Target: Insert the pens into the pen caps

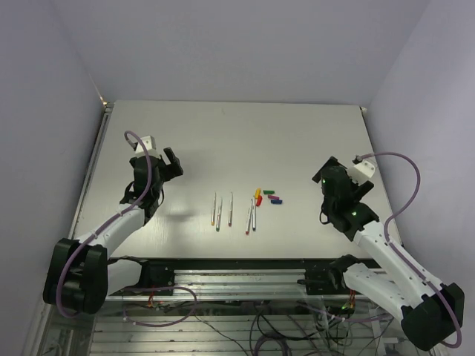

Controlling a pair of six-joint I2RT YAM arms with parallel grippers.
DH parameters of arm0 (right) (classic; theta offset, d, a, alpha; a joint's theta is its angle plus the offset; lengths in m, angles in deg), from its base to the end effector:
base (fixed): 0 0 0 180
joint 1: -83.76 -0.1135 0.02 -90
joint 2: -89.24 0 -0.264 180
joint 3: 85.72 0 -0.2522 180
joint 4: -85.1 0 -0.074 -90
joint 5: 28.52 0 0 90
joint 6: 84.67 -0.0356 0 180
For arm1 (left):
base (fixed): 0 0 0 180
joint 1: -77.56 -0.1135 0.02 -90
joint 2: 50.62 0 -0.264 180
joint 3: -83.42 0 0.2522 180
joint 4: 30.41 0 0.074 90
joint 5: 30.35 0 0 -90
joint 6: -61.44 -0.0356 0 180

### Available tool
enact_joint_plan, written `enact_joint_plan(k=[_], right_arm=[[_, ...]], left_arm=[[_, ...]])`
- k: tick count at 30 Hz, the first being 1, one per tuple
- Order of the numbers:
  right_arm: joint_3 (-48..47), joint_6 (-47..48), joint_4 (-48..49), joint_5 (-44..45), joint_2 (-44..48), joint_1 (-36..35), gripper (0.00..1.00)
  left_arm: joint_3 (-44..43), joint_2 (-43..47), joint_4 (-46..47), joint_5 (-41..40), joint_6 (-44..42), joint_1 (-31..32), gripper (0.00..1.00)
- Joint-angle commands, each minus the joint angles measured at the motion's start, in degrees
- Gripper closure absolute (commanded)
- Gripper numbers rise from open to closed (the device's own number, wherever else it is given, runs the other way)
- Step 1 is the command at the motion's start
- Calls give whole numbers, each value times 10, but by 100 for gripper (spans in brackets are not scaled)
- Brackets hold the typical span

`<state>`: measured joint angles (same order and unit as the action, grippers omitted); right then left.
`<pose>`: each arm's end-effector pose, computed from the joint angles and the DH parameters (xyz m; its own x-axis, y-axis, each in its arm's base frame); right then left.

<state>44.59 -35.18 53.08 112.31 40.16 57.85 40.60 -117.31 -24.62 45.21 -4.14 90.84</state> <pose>0.1754 0.0545 0.2654 -0.1491 0.3837 -0.9113 0.5472 0.7997 0.2472 0.2447 -0.0486 0.2202 -0.2716 -0.3473 -0.8976 -0.1324 0.9373 -0.3225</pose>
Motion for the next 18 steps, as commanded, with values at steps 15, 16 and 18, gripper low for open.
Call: enact_joint_plan(k=[15, 16, 18], right_arm=[[10, 33, 22, -19, 17, -3, 0], [15, 55, 34, -38, 22, -3, 0], [34, 109, 74, -77, 44, -3, 0]], left_arm=[[-4, 3, 4, -9, -6, -5, 5], [-4, 4, 5, -8, -6, -5, 5], [-4, 6, 6, -8, -8, -4, 4]])
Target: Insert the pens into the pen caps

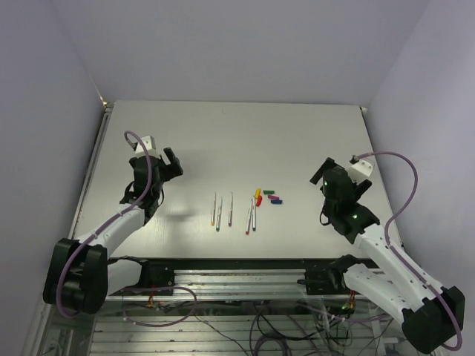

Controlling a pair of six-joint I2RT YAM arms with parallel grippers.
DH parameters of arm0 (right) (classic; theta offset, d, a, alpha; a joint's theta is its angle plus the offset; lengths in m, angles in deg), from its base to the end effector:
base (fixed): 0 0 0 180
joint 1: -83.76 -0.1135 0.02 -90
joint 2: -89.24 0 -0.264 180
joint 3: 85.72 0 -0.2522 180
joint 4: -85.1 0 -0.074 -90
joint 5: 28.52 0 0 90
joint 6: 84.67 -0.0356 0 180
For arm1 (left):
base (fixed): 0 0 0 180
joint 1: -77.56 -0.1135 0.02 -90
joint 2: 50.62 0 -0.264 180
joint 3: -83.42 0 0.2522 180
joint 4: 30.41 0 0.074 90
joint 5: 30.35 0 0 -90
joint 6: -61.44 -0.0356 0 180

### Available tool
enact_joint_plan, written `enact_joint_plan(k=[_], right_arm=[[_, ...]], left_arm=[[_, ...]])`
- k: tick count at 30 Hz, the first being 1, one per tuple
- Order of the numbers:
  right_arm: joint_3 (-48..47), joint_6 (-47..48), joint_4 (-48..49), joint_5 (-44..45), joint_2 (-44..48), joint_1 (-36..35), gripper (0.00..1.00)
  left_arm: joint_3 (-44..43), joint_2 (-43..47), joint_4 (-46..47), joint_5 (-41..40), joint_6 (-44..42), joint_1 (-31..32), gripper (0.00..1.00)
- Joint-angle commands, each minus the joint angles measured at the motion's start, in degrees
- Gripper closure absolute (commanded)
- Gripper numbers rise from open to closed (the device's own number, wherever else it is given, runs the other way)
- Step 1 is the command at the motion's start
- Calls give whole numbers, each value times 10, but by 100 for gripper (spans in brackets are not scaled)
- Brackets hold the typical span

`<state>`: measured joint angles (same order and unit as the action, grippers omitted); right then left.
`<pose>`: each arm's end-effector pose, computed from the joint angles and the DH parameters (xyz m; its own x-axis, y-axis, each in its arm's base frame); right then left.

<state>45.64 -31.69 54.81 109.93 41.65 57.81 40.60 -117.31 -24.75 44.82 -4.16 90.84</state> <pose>0.1729 0.0545 0.2654 -0.1719 0.3605 -0.9168 0.5015 0.8330 0.2335 0.2446 -0.0484 0.2200 -0.2710 -0.3464 -0.8981 -0.1389 0.9373 -0.3196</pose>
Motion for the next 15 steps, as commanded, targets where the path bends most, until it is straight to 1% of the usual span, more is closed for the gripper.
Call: enact_joint_plan(k=[1, 6, 10, 13, 15], right_arm=[[34, 81, 65, -58, 39, -2, 0], [43, 74, 72, -36, 89, -1, 0], [64, 94, 119, -33, 135, -1, 0], [84, 127, 174, -57, 155, -1, 0], [95, 136, 203, -62, 159, -1, 0]], left_arm=[[-4, 7, 8, 1, -9, -4, 2], [7, 22, 27, 24, -21, -4, 2], [21, 38, 45, 25, -24, -1, 3], [20, 40, 38, -1, -29, 18, 3], [15, 39, 25, -36, -38, 48, 3]])
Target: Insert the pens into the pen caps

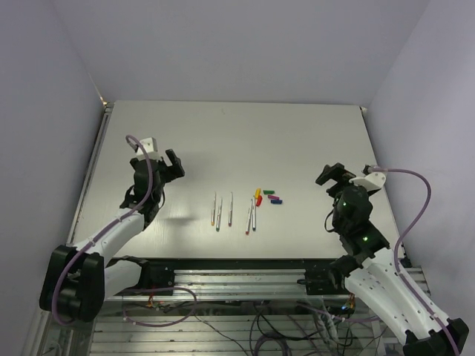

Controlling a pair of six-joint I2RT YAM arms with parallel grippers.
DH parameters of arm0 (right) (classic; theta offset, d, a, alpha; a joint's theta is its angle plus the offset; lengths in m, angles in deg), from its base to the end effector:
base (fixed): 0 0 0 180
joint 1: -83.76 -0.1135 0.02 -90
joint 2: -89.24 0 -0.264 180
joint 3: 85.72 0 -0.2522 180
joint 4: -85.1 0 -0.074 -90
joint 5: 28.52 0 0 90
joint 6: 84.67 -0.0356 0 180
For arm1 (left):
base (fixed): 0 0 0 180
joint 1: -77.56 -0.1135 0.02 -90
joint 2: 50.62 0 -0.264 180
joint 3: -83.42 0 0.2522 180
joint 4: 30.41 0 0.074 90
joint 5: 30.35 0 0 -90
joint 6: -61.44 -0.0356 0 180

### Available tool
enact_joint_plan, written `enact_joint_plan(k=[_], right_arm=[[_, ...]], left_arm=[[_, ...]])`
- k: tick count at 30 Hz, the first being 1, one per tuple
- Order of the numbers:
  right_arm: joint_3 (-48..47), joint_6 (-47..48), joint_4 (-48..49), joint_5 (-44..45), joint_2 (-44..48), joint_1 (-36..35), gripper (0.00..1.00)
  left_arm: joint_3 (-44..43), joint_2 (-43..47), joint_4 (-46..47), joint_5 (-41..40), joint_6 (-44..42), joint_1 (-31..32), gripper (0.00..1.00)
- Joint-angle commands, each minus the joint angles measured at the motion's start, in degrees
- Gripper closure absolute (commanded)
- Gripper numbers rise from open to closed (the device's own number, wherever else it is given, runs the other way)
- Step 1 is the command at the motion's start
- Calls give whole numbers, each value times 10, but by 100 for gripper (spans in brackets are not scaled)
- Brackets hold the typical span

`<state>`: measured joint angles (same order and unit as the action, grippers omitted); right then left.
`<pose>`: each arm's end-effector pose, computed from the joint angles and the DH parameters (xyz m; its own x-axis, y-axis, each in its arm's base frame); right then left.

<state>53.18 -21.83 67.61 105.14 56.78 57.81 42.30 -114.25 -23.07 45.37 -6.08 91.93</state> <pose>0.1413 0.0414 0.2777 0.0124 0.3733 -0.9276 0.3272 0.8751 0.3565 0.2351 -0.0512 0.2251 -0.2380 -0.3215 -0.9165 -0.0878 0.9469 -0.3094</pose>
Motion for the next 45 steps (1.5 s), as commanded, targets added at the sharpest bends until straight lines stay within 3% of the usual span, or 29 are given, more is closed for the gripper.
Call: enact_joint_plan(k=[1, 4, 12, 25, 28, 36, 39, 42, 45], right_arm=[[21, 30, 78, -9, 6, -1, 0], [6, 10, 68, 17, -19, -1, 0], [-33, 21, 62, -7, -87, -1, 0], [3, 8, 93, 40, -39, -1, 1], [2, -1, 86, 47, -41, -1, 14], [24, -14, 79, 49, -37, -1, 67], [27, -28, 64, 53, -40, 0, 67], [27, -38, 49, 53, -46, -1, 52], [29, -24, 52, 53, -48, -1, 76]], left_arm=[[-5, 8, 0, -62, -25, 58, 3], [-13, 0, -25, -115, -21, 110, 4], [-7, 4, -71, -107, 19, 154, 5], [-57, -20, -247, -236, 46, 287, 8], [-64, -41, -252, -228, 52, 303, 10], [-96, -111, -246, -182, 51, 305, 11], [-101, -126, -240, -168, 48, 305, 11], [-103, -135, -238, -158, 45, 306, 11], [-102, -139, -240, -153, 43, 306, 12]])
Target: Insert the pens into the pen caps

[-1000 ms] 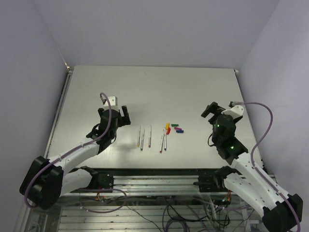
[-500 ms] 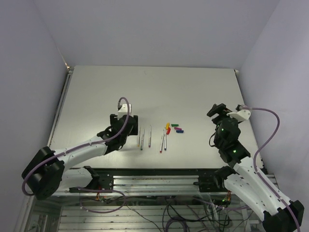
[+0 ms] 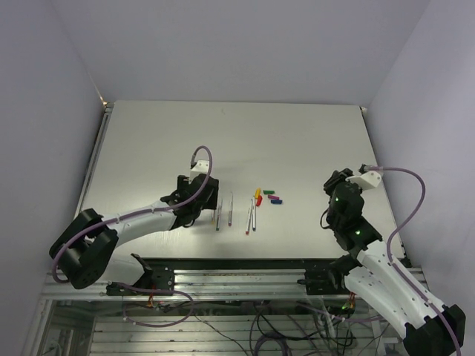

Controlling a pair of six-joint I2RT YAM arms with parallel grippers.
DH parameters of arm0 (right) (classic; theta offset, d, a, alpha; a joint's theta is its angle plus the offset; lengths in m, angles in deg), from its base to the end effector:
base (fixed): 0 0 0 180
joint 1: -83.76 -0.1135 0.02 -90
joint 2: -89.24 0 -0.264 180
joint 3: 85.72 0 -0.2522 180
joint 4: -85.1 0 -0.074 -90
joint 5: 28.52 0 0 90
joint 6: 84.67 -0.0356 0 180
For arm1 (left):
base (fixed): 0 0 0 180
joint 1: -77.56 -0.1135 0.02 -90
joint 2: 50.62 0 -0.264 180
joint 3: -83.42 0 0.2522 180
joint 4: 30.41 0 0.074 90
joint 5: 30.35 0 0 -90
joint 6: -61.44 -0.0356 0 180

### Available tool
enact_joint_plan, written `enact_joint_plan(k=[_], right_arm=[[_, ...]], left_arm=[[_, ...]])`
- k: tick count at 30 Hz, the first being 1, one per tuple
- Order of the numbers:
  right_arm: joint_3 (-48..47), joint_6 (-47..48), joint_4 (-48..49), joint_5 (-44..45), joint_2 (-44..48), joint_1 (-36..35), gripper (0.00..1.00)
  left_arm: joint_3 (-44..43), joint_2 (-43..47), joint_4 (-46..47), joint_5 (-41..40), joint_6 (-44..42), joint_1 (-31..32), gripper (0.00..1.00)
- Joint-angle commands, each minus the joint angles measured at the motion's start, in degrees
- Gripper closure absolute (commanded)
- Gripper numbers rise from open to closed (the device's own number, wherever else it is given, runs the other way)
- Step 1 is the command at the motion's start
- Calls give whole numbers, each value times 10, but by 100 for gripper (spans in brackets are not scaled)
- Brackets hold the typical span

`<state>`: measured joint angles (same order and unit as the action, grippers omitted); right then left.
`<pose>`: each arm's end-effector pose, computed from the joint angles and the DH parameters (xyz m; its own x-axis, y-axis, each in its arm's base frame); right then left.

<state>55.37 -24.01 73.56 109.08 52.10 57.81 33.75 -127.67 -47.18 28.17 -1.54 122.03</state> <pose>0.1538 0.0456 0.2641 0.0430 0.3884 -0.9205 0.3880 0.8425 0.3736 0.1983 -0.1686 0.1821 -0.5927 0.0390 -0.8044 0.0682 0.9977 -0.0019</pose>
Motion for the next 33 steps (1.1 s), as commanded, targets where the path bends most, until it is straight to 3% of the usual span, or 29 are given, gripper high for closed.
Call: enact_joint_plan(k=[1, 8, 12, 16, 19, 25, 33], right_arm=[[8, -1, -7, 17, -1, -1, 79], [19, 23, 6, 7, 7, -1, 80], [20, 36, 11, -15, 9, -1, 87], [17, 7, -10, -5, 8, -1, 73], [17, 1, -13, -4, 9, -1, 71], [19, -4, -16, 4, 14, -1, 80], [17, -8, -22, 2, 15, -1, 81]], left_arm=[[-16, -6, 0, 20, -3, 6, 12], [-4, -16, 5, 37, 0, 17, 12], [-8, -30, -5, 34, 3, 26, 13], [-16, -40, -23, 23, 3, 34, 15], [-22, -49, -28, 22, 5, 39, 16], [-26, -64, -28, 21, 10, 42, 18], [-29, -72, -28, 27, 6, 45, 27]])
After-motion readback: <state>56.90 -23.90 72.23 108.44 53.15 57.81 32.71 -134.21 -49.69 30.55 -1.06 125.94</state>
